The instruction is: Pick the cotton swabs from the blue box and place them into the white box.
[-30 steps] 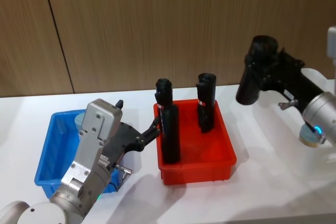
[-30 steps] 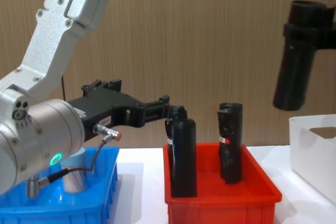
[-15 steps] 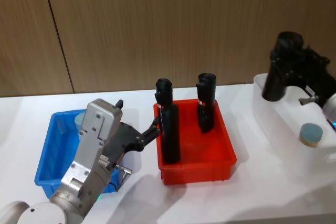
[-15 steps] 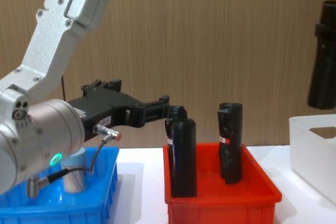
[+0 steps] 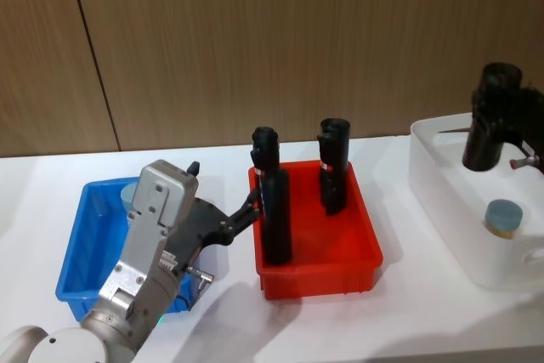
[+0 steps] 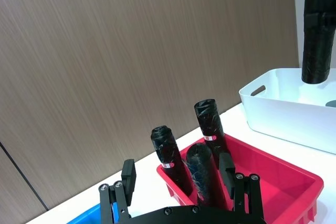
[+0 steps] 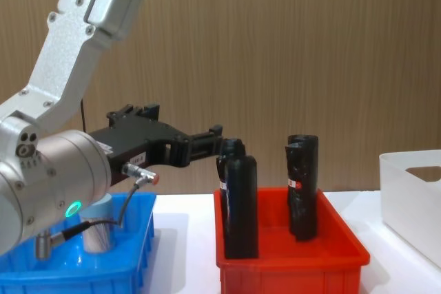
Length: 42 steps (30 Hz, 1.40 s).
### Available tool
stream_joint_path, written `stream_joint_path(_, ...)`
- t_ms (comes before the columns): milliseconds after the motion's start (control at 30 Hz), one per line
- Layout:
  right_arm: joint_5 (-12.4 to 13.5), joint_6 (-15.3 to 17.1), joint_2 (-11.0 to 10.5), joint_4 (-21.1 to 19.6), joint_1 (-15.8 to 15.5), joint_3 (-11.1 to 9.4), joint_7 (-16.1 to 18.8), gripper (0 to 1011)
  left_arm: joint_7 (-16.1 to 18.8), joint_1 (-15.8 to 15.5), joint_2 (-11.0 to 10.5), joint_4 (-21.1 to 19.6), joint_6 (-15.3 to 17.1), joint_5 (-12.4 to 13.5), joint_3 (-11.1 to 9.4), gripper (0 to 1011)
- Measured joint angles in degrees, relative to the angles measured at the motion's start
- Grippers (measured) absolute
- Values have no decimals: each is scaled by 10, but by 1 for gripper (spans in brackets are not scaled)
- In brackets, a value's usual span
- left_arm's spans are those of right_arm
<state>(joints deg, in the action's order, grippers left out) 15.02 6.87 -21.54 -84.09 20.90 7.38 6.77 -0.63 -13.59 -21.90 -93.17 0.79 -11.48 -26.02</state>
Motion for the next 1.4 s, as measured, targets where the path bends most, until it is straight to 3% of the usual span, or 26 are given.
stream_joint_path(800,-22,-59,29,252,127,9,36,528,0,0,0,0,0,0,0,1004)
stream_joint_path(1067,-34,-73,40,320,162,18,52,761,0,0,0,0,0,0,0,1004)
stream_joint_path(1400,-42,-82,44,347,176,22,62,1002,0,0,0,0,0,0,0,1004)
